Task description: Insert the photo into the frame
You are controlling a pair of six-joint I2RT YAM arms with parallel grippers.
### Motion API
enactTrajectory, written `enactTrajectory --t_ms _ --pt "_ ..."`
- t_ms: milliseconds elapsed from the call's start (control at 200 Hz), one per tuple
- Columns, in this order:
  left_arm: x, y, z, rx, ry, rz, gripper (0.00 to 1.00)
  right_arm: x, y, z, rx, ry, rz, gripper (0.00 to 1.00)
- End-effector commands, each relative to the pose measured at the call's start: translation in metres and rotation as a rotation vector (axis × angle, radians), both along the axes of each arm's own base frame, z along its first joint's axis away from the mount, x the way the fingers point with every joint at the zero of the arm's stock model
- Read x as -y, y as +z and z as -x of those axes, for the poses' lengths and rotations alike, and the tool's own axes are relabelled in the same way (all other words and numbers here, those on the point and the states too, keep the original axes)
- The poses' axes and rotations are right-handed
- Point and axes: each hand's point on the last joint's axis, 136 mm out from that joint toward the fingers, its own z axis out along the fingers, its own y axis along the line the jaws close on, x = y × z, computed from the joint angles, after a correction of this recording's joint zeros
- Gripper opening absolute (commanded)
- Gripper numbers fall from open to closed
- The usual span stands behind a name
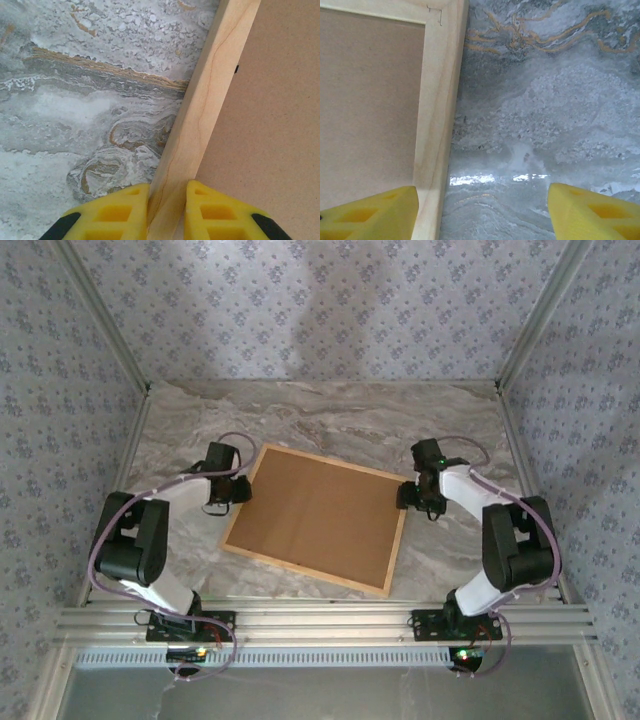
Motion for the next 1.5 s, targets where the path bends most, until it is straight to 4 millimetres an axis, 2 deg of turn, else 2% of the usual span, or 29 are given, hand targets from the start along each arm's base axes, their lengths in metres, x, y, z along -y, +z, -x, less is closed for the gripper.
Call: enactTrajectory --t_ms 0,230,900,1494 --pt "-0.016 -0.035 0.037 -0.155 0.051 -0.055 0.21 0.008 0.000 -0.001 -0.028 -0.006 0.080 0.68" --pt "-0.015 -0.037 0.036 -0.150 0.046 -0.051 0.21 0.000 -0.012 -0.003 -0.065 0.010 0.072 0.64" --pt "-0.011 -0.039 0.036 -0.149 0.037 -0.029 0.22 -0.048 -0.034 -0.005 -0.092 0.099 -0.015 0.57" --pt "-0.009 -0.042 0.037 -0.152 0.042 -0.018 0.22 -0.072 -0.035 -0.011 -0.075 0.159 -0.061 0.51"
